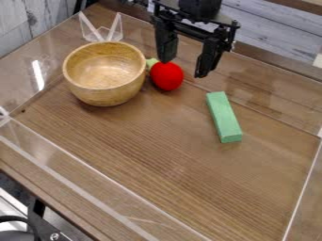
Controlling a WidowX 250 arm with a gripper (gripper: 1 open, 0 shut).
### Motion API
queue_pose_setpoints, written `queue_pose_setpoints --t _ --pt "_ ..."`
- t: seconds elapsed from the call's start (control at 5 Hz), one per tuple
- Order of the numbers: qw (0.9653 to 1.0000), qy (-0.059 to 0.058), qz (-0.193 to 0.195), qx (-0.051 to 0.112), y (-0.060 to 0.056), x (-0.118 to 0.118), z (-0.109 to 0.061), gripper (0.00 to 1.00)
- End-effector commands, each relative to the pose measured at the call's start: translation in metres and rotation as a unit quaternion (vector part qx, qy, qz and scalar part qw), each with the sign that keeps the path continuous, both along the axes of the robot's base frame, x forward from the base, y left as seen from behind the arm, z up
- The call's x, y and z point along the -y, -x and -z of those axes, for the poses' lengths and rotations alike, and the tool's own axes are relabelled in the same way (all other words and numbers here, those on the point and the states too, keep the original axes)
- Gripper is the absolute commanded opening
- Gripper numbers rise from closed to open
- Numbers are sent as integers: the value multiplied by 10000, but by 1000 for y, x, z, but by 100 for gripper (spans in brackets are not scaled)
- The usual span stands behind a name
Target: Put the green block in the brown bowl
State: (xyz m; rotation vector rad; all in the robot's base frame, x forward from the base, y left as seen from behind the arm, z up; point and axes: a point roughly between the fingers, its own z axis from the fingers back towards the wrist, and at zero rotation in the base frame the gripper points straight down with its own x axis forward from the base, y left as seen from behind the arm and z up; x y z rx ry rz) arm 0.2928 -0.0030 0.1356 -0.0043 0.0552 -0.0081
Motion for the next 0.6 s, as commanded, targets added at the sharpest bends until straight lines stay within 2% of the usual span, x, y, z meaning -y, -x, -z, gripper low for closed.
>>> queue_pose_setpoints --t 0.0,0.2,0.4 --pt "10000 43 -14 -86 2 6 14 100" --pt "9998 136 -101 -56 -4 24 39 100" --pt "9993 183 -331 56 -18 43 59 100"
